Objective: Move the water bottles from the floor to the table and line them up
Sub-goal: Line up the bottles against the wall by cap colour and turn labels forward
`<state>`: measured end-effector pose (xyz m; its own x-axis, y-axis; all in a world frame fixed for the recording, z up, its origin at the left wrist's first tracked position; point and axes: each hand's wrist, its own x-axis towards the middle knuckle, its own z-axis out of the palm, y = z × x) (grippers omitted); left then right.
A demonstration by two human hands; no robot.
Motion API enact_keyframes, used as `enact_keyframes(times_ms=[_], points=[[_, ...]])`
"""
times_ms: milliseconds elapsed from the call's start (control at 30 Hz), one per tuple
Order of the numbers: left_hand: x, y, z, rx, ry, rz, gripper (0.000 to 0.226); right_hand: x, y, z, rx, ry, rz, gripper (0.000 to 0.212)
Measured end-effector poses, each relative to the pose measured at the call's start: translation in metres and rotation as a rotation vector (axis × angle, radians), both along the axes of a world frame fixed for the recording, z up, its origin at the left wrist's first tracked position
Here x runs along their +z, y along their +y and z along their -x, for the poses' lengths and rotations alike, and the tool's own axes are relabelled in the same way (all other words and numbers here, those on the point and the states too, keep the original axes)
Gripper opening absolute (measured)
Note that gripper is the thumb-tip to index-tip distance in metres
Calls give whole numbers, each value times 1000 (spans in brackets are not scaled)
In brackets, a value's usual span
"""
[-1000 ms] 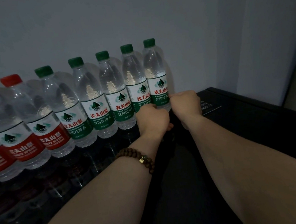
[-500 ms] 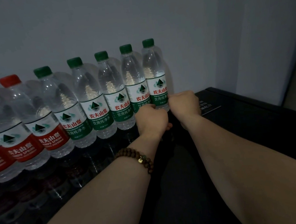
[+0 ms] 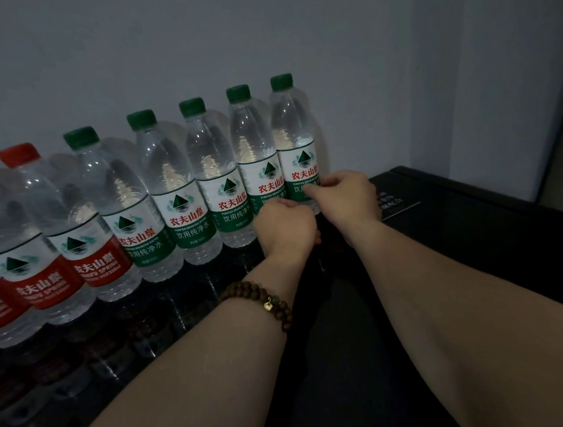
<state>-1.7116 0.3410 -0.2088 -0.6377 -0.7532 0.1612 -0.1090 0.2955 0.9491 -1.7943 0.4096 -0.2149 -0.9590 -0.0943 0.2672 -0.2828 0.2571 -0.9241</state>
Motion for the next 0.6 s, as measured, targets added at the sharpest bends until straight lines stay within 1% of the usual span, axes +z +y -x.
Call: enact_keyframes(times_ms=[200,333,467,600], points=[[0,0,0,13,17,10,10,-1,1,2,18,9,-14,24],[0,-1,0,17,23,32,17,-2,1,2,18,23,-20,26],[0,-1,-1,7,25,20,14,-3,0,2,17,22,-40,29],[0,-1,-1,11,29,24,18,-3,0,3,14,21,-46,29]])
